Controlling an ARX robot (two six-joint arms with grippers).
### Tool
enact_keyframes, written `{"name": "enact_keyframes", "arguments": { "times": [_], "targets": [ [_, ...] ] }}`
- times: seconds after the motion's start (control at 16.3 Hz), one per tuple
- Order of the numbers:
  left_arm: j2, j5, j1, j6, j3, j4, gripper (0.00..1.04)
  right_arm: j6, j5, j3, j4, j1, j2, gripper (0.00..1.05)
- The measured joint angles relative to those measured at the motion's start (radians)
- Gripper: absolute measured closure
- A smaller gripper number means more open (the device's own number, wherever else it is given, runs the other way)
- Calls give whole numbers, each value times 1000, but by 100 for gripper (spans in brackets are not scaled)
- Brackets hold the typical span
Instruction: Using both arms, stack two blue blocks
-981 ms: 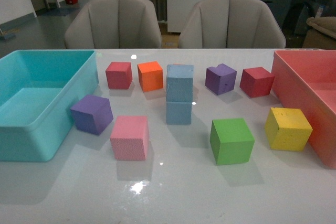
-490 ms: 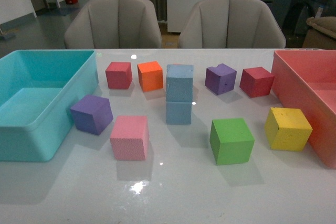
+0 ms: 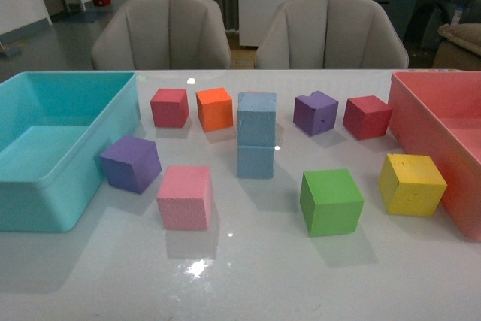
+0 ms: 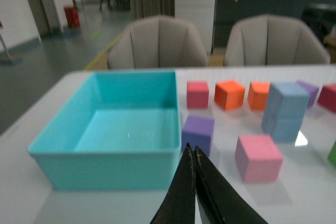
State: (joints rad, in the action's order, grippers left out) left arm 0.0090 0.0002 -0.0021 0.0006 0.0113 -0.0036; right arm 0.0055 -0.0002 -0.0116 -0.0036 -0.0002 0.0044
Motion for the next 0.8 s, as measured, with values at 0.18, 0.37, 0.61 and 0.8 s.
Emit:
{"name": "enact_keyframes", "arguments": {
  "times": [0.18, 0.37, 0.61, 0.8],
  "targets": [
    [0, 0, 0, 0, 0, -3, 103, 0, 0, 0, 0, 0, 0, 6],
    [0, 0, 0, 0, 0, 0, 103, 0, 0, 0, 0, 0, 0, 6],
    [0, 0, 0, 0, 0, 0, 76, 0, 0, 0, 0, 0, 0, 6],
    [0, 0, 0, 0, 0, 0, 50, 0, 0, 0, 0, 0, 0, 6]
  ]
}}
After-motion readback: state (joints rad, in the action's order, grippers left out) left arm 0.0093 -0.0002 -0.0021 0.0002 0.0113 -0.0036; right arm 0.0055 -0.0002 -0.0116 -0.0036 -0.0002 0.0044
